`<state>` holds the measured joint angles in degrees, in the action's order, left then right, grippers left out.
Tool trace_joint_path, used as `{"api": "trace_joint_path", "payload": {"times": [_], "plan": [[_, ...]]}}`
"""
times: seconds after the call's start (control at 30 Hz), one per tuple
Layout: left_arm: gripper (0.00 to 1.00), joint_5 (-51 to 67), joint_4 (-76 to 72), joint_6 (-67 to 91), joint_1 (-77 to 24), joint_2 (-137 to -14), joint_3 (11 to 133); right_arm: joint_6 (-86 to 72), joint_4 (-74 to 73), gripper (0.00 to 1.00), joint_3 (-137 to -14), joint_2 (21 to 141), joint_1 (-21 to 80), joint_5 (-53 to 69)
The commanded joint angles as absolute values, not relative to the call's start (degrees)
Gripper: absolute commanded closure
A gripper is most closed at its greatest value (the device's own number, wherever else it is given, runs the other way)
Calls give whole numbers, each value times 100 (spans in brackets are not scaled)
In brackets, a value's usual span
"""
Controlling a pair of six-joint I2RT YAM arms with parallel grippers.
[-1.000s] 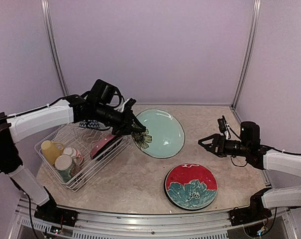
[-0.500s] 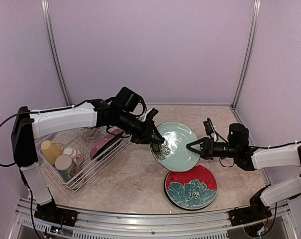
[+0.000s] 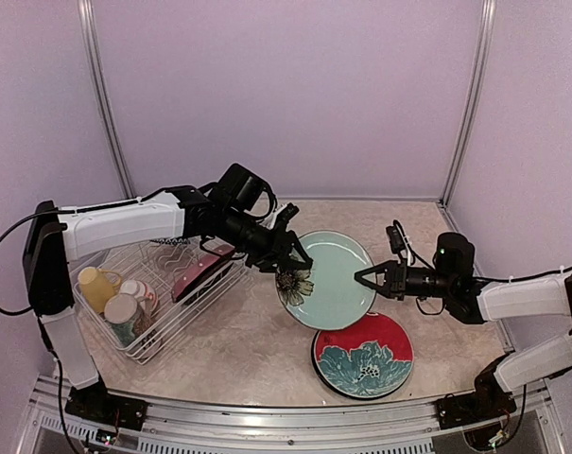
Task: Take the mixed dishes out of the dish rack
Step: Pass from the left arm to the right, then place the plate with another plate.
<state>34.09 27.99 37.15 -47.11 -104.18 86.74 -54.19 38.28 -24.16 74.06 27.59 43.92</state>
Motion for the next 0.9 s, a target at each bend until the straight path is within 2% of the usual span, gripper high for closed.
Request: {"api": "trace_joint_path", "payload": {"times": [0.0, 0.1, 0.27, 0.63, 0.87], "plan": [[54, 3325, 2566, 3703, -4702, -10092, 8801, -5140, 3562, 100, -2567, 7382, 2815, 4238], [42, 3235, 2533, 3677, -4611, -9916, 8638, -4977, 3237, 100, -2595, 7267, 2805, 4144], [35, 3143, 2644, 3577, -4440, -9633, 8494, -4809, 2825, 100, -2466, 7028, 2749, 4070], [29, 2919, 2742, 3413, -4285, -9361, 8394, -3716, 335, 100, -2269, 5996, 2160, 4149], [28, 2936, 2699, 3400, -4264, -9428, 8408, -3575, -304, 100, -1847, 5472, 1855, 4510]]}}
